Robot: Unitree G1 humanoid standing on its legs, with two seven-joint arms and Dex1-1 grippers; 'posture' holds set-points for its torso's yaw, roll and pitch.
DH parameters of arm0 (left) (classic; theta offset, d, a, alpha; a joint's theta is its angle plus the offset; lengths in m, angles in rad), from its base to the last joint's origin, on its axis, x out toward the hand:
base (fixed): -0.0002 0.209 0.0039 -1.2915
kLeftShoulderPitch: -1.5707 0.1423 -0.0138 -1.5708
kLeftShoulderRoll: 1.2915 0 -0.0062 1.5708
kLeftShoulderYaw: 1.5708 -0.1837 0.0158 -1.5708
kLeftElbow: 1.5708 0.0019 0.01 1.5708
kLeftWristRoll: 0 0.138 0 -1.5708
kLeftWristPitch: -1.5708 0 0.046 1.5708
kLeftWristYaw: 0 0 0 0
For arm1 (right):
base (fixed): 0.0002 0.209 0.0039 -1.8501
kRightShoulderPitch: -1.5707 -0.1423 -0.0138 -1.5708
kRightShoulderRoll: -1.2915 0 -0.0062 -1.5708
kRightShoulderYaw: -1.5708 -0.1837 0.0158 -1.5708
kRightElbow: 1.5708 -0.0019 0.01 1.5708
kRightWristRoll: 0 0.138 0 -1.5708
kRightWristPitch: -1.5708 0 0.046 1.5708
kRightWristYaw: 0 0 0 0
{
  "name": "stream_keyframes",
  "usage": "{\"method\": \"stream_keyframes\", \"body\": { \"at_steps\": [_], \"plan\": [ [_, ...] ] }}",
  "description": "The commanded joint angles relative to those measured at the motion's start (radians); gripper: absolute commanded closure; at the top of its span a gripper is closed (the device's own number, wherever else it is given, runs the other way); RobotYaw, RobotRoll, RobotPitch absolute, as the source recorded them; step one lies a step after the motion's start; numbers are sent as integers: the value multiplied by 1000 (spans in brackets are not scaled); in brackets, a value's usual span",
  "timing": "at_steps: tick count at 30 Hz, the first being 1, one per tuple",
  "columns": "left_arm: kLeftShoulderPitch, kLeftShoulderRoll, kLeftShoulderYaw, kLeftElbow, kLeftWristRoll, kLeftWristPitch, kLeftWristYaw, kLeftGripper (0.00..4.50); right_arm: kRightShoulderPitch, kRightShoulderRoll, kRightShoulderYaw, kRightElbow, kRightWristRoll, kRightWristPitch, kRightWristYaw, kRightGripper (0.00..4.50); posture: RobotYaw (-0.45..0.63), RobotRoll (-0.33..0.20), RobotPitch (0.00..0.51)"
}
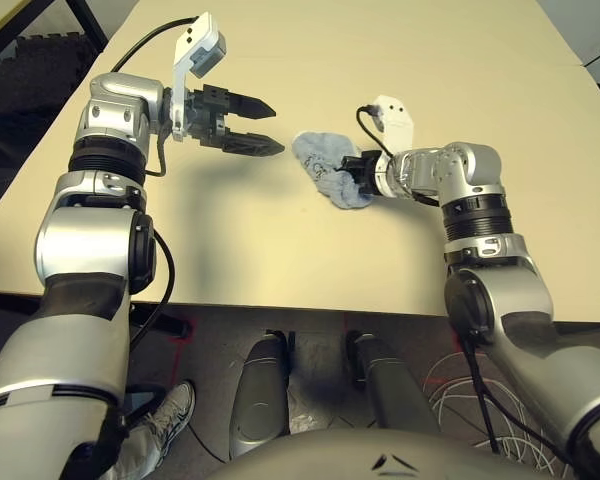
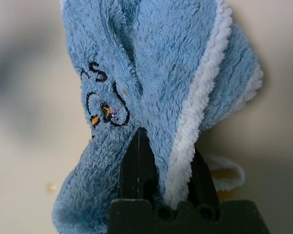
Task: Wipe the water off the table with a rag.
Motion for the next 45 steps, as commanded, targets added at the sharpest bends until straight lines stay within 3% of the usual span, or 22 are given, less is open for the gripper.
{"method": "stream_keyframes", "body": {
  "at_steps": [1, 8, 14, 18, 33, 37, 45],
  "plan": [
    [12, -4, -3, 1, -6, -8, -1, 0, 53, -91, -28, -27, -25, 31, -31, 4390, 18, 0, 218],
    [12, -10, -3, 8, -4, -12, 4, 0, 40, -169, -41, -27, -20, 10, -35, 4390, 8, 0, 215],
    [3, -12, -4, 16, -2, -18, 8, 0, -105, -52, -46, -44, 30, -11, -49, 4390, 10, 0, 209],
    [2, -10, -2, 18, -1, -20, 11, 0, -134, 35, -24, -58, 51, 3, -39, 4390, 19, 0, 212],
    [30, 7, -3, 2, -6, -6, 7, 0, 131, 267, 22, -437, 106, 353, -92, 4390, 27, 0, 244],
    [34, 2, -3, 2, -7, -4, 7, 0, 196, 239, 15, -514, 90, 414, -93, 4390, 19, 0, 249],
    [36, -16, -4, 7, -8, -6, 9, 0, 190, 50, -33, -489, 66, 417, -62, 4390, -4, 0, 256]
  ]
}}
